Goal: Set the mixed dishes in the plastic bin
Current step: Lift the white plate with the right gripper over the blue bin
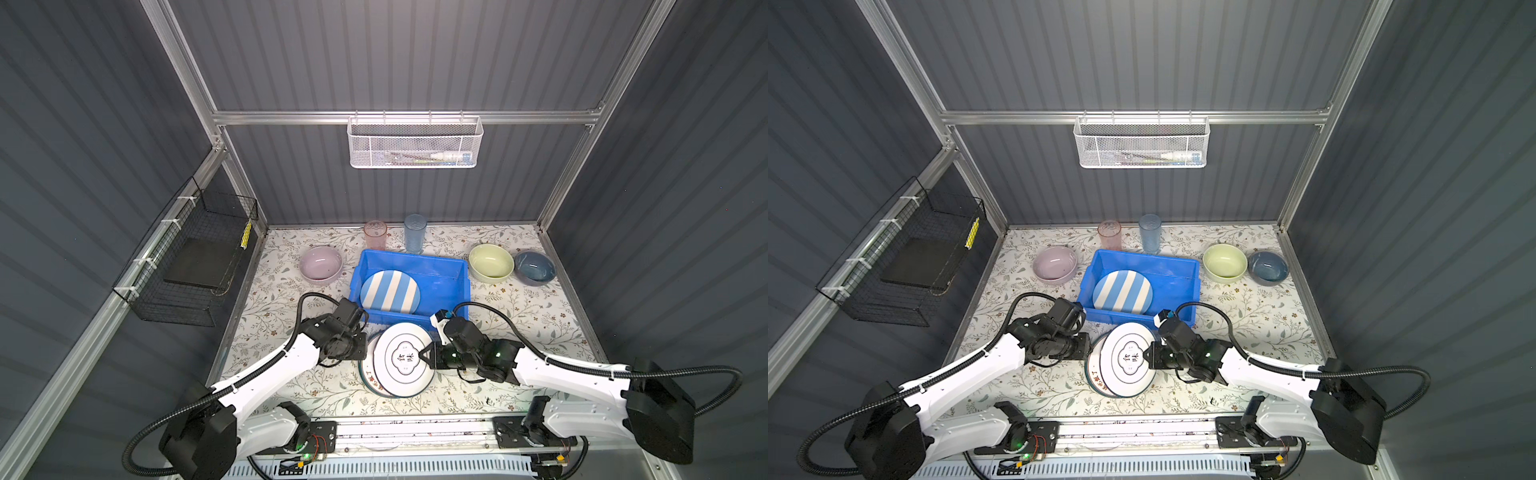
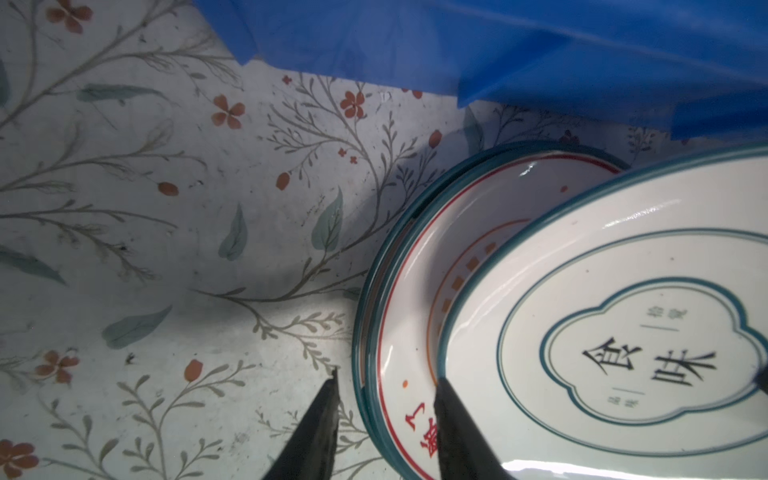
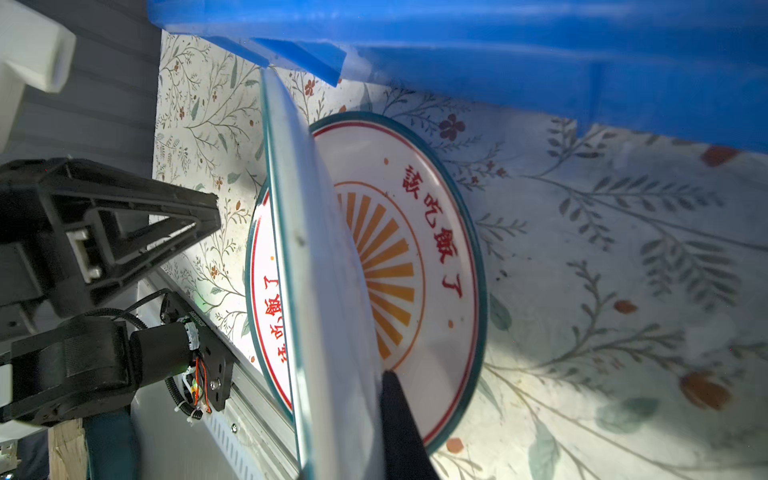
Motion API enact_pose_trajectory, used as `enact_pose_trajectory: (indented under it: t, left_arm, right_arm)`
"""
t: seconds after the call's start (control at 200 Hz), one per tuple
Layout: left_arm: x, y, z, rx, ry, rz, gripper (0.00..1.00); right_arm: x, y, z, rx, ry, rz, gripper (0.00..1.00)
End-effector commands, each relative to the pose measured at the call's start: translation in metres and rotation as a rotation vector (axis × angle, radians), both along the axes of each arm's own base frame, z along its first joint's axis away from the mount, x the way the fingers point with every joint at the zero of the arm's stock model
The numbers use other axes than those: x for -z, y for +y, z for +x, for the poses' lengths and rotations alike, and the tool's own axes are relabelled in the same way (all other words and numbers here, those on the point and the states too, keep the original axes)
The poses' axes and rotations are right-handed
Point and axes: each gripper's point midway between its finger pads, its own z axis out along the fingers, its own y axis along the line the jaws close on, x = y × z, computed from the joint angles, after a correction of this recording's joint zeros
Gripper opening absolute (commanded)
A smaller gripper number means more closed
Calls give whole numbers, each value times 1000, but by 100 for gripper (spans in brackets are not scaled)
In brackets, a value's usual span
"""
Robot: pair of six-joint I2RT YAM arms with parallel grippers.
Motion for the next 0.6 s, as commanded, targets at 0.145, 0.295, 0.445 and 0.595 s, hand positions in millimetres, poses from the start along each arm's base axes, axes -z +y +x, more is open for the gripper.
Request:
enact_pose_trajectory:
  t: [0.145,0.295,0.445,0.595]
  left_arm:
    - [-46,12,34,-5,-116,103,46]
    - [-67,12,65,-9,-149,82,47]
    - [-78,22,95,-25,-168,87,47]
    - [-79,24,117,2,-168,133,46]
  right_arm:
    - [-53,-11,11,-17,-145,-47,10]
    - [-81,-20,26,26,-208,-44,10]
    - [-117,-29,52,95,-272,2,10]
    - [-141,-40,81,166,-303,42,10]
